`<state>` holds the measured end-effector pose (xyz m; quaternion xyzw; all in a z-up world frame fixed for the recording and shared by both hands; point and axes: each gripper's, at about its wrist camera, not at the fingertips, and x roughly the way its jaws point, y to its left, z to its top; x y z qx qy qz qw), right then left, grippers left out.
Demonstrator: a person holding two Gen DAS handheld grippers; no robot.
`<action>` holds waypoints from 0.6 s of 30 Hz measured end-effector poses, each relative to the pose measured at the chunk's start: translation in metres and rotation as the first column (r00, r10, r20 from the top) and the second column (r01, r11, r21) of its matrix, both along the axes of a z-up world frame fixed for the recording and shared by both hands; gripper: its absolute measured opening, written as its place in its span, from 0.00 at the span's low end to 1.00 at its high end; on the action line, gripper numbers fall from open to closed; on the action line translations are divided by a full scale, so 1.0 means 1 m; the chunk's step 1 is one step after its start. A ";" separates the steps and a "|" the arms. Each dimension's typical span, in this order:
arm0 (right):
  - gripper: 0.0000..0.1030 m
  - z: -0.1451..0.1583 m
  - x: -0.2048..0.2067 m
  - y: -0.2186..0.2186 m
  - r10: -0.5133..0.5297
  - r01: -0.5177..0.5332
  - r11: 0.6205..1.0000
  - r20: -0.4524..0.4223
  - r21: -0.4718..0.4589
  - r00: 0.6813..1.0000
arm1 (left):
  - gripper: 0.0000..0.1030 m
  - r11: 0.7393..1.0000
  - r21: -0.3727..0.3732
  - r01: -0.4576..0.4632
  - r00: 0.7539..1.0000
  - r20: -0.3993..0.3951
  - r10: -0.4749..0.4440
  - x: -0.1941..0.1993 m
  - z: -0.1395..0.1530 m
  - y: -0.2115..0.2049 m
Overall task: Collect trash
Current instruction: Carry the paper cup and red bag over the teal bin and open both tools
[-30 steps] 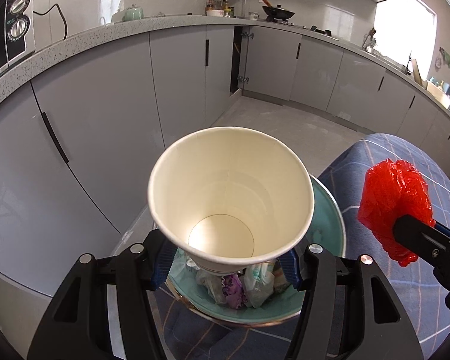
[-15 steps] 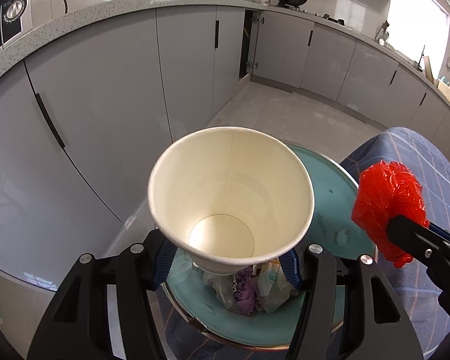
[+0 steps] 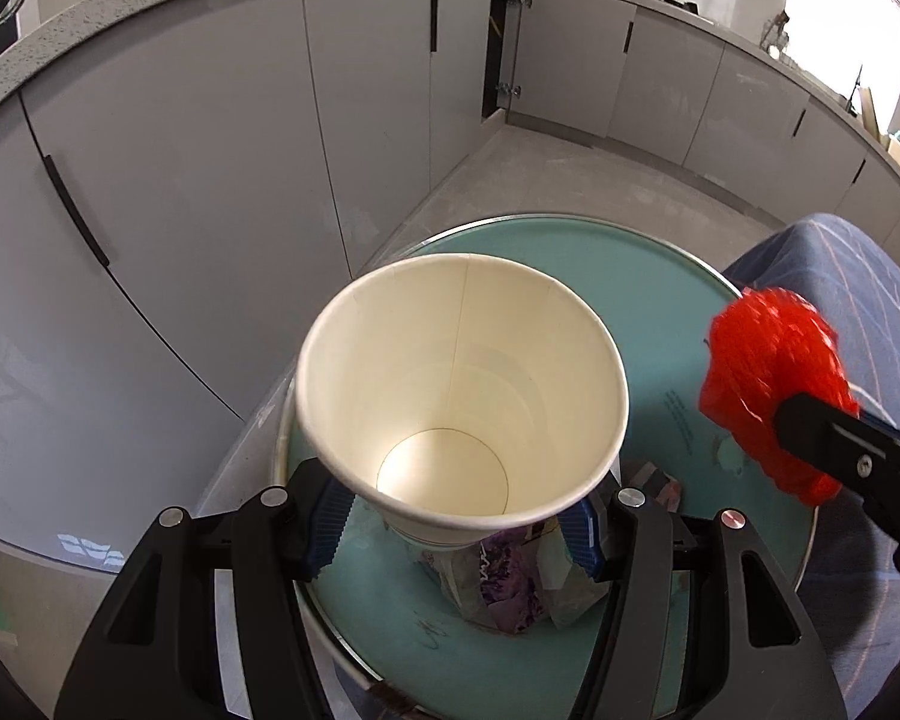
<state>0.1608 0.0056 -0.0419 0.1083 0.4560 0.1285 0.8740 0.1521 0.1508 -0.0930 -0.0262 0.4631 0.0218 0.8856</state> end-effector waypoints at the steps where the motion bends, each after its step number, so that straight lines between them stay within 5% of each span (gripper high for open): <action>1: 0.27 -0.001 0.002 0.001 0.003 -0.003 1.000 -0.002 0.000 1.000 | 0.57 1.000 0.002 0.002 1.000 -0.003 -0.002 0.001 -0.001 0.000; 13: 0.40 0.009 -0.003 -0.020 -0.032 0.030 0.997 0.025 0.073 0.999 | 0.59 1.000 0.013 0.002 1.000 -0.011 -0.002 0.001 -0.001 -0.005; 18: 0.41 0.024 -0.022 -0.041 -0.100 0.093 0.991 0.071 0.098 0.992 | 0.79 0.999 0.030 0.012 0.999 0.035 -0.013 -0.009 0.016 -0.013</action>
